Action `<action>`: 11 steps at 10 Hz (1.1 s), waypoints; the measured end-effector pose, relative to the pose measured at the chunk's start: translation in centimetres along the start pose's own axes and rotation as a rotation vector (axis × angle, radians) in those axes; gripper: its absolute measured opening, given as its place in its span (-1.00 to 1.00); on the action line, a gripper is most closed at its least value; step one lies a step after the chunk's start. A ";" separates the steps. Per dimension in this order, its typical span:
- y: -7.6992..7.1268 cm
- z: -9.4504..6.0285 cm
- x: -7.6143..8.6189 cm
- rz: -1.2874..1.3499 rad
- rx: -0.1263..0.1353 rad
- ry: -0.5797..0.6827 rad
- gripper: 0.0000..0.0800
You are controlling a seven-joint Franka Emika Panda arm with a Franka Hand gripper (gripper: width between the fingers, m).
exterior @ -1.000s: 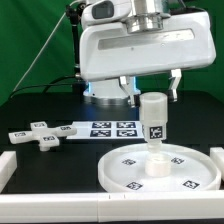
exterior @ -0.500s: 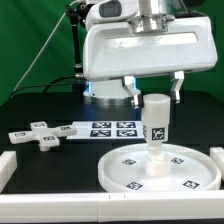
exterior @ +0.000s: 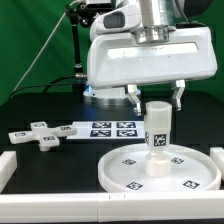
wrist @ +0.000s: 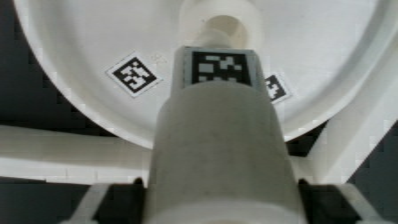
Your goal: Assemble round table
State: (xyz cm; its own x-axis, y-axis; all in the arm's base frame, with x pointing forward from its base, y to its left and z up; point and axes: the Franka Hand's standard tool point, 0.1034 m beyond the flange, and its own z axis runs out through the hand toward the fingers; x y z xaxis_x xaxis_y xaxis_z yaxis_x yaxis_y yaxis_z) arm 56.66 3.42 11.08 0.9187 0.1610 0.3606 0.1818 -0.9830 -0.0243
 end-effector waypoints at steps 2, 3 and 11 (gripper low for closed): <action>0.0 0.0 0.0 -0.001 0.000 0.000 0.02; 0.0 0.0 0.0 -0.001 0.000 0.000 0.02; -0.4 0.4 -1.4 -0.005 -0.001 -0.006 0.02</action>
Offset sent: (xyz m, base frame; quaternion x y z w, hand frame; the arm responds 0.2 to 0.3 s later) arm 0.0000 0.0000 0.0000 0.0000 0.0000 0.0000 1.0000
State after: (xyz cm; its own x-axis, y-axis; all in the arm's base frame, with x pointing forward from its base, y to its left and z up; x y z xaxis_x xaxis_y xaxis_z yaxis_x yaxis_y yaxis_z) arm 55.48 3.68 10.21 0.9200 0.1665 0.3548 0.1860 -0.9823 -0.0213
